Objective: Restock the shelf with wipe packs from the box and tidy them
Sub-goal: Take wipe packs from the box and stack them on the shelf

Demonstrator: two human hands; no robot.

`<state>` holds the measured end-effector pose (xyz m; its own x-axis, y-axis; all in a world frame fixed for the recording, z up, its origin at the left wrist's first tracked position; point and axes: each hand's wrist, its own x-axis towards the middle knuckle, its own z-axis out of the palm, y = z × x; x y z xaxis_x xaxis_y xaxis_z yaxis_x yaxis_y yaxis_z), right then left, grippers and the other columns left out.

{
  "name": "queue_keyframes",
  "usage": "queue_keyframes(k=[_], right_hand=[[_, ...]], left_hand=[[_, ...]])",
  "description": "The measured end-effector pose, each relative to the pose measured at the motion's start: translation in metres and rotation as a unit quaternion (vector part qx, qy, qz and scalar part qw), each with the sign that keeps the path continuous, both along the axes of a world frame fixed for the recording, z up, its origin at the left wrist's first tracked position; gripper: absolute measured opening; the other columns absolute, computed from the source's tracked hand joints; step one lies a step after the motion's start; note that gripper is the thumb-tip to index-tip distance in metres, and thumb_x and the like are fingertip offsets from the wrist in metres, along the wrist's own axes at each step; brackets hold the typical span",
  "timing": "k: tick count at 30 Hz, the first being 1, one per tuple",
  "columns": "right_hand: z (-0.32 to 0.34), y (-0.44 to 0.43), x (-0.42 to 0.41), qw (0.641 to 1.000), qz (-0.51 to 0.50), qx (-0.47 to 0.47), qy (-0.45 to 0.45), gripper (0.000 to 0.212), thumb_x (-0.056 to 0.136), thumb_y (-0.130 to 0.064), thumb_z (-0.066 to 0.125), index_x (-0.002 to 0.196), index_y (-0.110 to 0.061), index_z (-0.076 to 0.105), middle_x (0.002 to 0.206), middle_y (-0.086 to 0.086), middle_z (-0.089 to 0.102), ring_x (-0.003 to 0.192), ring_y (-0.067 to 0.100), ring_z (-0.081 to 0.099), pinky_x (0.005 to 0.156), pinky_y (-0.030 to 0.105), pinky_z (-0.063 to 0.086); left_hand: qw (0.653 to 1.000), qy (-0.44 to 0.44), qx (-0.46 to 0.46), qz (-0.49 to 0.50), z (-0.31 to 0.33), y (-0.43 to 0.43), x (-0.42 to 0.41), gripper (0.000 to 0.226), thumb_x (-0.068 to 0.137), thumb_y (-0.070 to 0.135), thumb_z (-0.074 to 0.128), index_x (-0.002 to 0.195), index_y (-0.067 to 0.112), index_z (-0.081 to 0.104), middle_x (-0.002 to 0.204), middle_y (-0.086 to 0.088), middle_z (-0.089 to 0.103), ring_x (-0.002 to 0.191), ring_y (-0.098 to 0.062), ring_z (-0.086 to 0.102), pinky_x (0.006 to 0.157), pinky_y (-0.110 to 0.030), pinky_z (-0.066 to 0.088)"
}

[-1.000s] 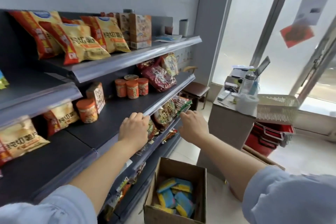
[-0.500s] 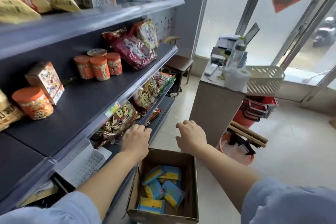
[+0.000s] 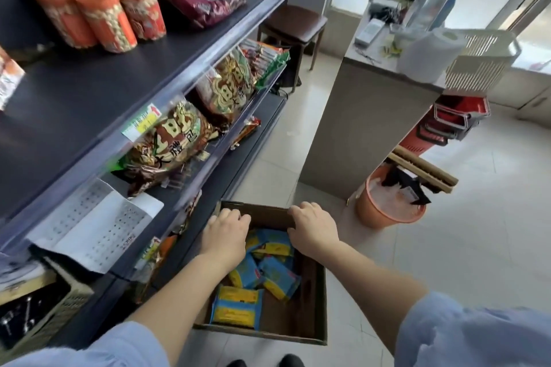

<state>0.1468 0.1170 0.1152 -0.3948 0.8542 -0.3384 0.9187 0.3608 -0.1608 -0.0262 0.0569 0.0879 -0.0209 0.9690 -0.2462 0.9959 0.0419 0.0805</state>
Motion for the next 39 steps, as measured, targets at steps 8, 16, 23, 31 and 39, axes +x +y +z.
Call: queue_keyframes(k=[8,16,23,31,39], right_hand=[[-0.100,0.014,0.001,0.997,-0.006,-0.071,-0.013,0.037,0.092,-0.026,0.052,0.127,-0.016,0.053,0.120,0.008,0.055,0.115,0.029,0.048,0.091,0.038,0.045],[-0.188,0.027,-0.010,0.969,-0.141,-0.201,-0.008,0.041,0.088,-0.033,0.059,0.121,-0.009,0.055,0.113,0.009,0.060,0.102,0.028,0.059,0.077,0.033,0.051],[-0.232,0.030,-0.018,0.939,-0.272,-0.212,0.013,0.051,0.094,-0.038,0.055,0.135,-0.009,0.046,0.134,0.013,0.052,0.123,0.031,0.052,0.095,0.034,0.047],[-0.201,0.033,-0.023,0.924,-0.313,-0.212,0.059,0.036,0.083,-0.023,0.068,0.114,-0.013,0.055,0.114,0.007,0.062,0.108,0.028,0.060,0.081,0.031,0.048],[-0.133,0.029,-0.021,0.940,-0.269,-0.181,0.107,0.046,0.090,-0.036,0.059,0.129,-0.012,0.053,0.124,0.005,0.061,0.112,0.025,0.058,0.084,0.032,0.046]], left_hand=[[0.995,-0.009,-0.090,0.037,-0.090,0.001,0.009,0.027,0.090,0.016,0.058,0.115,0.019,0.050,0.119,-0.001,0.051,0.116,-0.022,0.044,0.095,-0.033,0.040],[0.986,0.056,-0.154,0.035,-0.171,0.012,0.012,0.043,0.090,0.005,0.051,0.133,0.010,0.046,0.130,-0.010,0.050,0.123,-0.028,0.044,0.099,-0.036,0.041],[0.983,0.120,-0.134,0.027,-0.198,0.018,0.010,0.036,0.095,0.006,0.036,0.129,0.005,0.049,0.124,-0.013,0.060,0.115,-0.030,0.053,0.096,-0.037,0.040],[0.992,-0.003,-0.091,0.083,-0.154,0.018,0.012,0.043,0.094,0.012,0.045,0.135,0.015,0.034,0.123,-0.007,0.053,0.105,-0.029,0.061,0.069,-0.039,0.049],[0.980,-0.133,-0.037,0.145,-0.085,0.007,-0.001,0.028,0.099,0.033,0.045,0.121,0.017,0.036,0.096,-0.005,0.064,0.086,-0.030,0.063,0.059,-0.036,0.039]])
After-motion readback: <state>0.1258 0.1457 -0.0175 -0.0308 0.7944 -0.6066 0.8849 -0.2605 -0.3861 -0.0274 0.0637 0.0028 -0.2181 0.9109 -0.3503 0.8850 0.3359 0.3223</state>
